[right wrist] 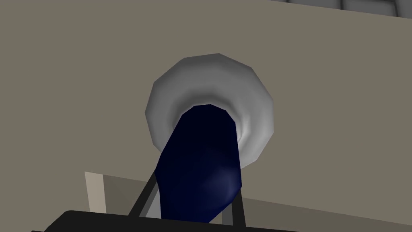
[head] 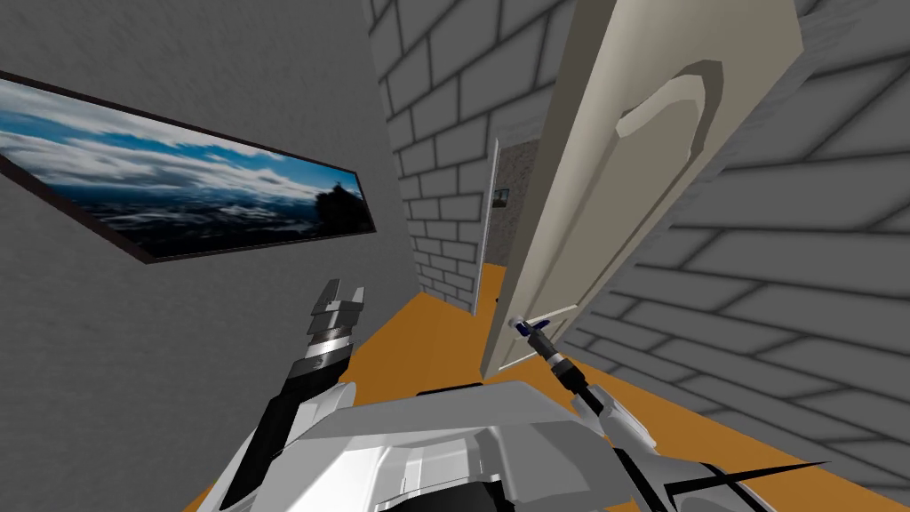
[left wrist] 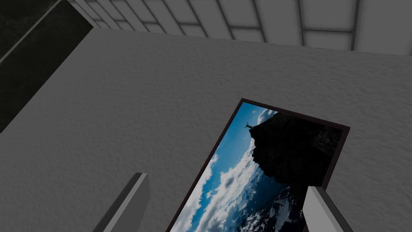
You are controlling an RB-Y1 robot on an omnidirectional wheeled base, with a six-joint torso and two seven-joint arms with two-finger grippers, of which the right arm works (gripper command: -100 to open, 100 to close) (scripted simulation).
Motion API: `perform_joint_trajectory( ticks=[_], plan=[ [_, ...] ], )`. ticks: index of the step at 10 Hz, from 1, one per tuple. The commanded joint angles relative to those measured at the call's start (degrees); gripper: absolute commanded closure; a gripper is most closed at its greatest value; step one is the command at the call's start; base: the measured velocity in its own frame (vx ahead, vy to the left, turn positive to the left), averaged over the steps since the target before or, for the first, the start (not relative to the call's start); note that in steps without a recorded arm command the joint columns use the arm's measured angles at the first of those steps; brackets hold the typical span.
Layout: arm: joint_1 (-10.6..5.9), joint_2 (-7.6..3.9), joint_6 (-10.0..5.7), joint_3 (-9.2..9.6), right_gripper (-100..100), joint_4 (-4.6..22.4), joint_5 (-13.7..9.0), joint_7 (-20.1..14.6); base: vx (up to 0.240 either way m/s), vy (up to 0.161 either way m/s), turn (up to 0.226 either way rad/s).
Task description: Pull the door open
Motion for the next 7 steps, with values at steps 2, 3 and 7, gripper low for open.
perform_joint_trajectory(
  ticks=[2, 3, 7],
  plan=[
    [0.01, -0.64, -2.42, -0.59, 100, 1.82, 0.6, -0.04, -0.204, -0.087, 0.177],
    [0.11, -0.87, -3.26, -0.87, 100, 2.41, 0.83, -0.09, -0.228, -0.098, 0.179],
    [0.48, -1.7, -6.34, -1.88, 100, 4.58, 1.66, -0.26, -0.216, -0.118, 0.195]
  ],
)
